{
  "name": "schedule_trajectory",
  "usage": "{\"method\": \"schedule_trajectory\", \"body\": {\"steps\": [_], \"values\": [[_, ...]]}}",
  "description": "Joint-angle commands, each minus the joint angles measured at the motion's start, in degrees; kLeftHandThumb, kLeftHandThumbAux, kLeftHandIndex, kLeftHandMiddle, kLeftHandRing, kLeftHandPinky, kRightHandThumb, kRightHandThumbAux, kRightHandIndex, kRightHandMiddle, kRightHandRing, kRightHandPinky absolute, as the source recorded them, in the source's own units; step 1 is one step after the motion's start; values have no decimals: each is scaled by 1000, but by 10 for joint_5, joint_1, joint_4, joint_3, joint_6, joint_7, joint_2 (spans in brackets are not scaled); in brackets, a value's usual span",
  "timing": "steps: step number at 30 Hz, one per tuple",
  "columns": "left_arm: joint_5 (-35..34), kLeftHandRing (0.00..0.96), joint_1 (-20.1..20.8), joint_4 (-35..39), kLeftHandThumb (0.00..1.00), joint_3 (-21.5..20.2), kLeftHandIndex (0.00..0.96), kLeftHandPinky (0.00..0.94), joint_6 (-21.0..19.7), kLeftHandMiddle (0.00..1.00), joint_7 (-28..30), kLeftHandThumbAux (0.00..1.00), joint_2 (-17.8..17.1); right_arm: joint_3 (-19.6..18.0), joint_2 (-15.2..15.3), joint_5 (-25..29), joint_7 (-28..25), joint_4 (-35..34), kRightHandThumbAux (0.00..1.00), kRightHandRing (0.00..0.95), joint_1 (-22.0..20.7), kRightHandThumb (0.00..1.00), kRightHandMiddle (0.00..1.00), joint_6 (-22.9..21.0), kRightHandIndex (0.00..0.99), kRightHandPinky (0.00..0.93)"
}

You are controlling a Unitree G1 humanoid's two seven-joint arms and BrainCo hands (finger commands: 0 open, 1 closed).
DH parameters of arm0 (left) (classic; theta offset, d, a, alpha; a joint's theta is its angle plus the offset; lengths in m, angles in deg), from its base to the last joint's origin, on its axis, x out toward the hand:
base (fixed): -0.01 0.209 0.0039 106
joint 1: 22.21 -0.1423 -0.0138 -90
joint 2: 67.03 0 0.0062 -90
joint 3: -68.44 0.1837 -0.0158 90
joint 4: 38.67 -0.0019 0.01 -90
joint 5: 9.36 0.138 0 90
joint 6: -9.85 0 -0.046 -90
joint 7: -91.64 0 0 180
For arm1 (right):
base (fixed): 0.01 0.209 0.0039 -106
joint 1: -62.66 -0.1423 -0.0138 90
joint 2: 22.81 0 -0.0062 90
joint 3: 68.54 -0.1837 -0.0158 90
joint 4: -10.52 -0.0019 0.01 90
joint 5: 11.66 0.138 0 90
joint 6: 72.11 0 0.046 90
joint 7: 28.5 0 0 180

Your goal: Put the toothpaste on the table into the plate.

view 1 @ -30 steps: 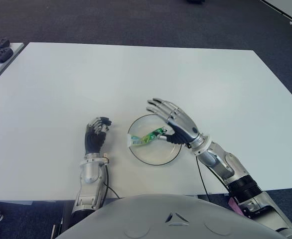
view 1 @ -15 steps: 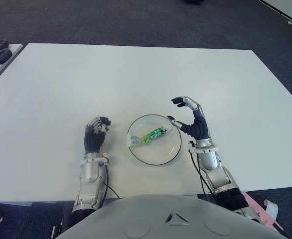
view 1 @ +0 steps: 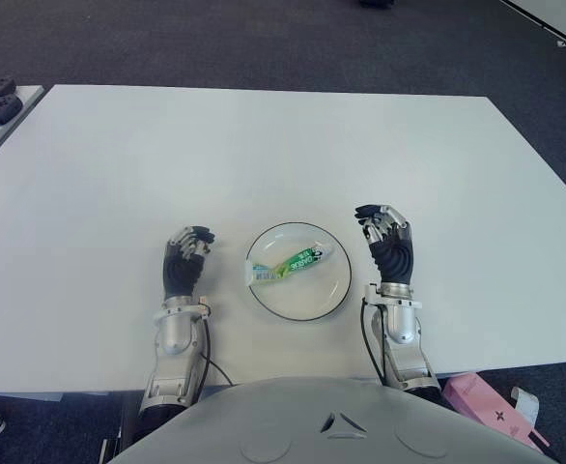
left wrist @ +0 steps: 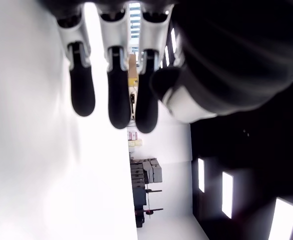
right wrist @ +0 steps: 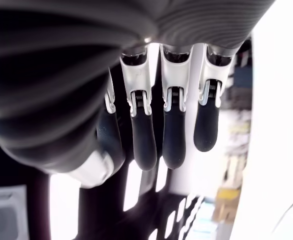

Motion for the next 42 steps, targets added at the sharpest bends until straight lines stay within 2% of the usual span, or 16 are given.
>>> {"method": "schedule_trajectory", "body": {"steps": [1, 15, 19, 25, 29, 35, 42], "values": [[4, 452, -3, -19, 720, -2, 428, 450, -12, 471, -5, 721, 0, -19, -22, 2, 7, -1, 730, 434, 7, 701, 461, -39, 428, 421], [4, 443, -4, -14, 722, -1, 428, 445, -19, 466, -5, 721, 2, -38, -52, -14, 10, -1, 728, 451, 24, 704, 481, -79, 430, 448], [2, 444, -5, -14, 722, -1, 428, 447, -18, 467, -3, 721, 2, -41, -56, -16, 9, 24, 728, 468, 24, 706, 491, -93, 430, 474], [4, 449, -5, -15, 722, -1, 428, 447, -14, 472, -4, 721, 2, -54, -50, -4, -4, 91, 729, 494, 3, 708, 501, -95, 430, 499], [2, 449, -5, -15, 722, -1, 428, 445, -12, 472, -2, 721, 2, -56, -49, -4, -13, 92, 730, 500, 3, 708, 501, -98, 430, 503], [1, 444, -5, -14, 722, -1, 428, 440, -14, 469, -1, 721, 2, -52, -39, -6, -39, 65, 731, 498, 16, 709, 491, -137, 428, 497], [4, 451, -6, -14, 722, 0, 428, 454, -14, 472, -5, 721, 3, -46, -26, -15, -62, 48, 732, 497, 22, 709, 489, -162, 426, 506]]}}
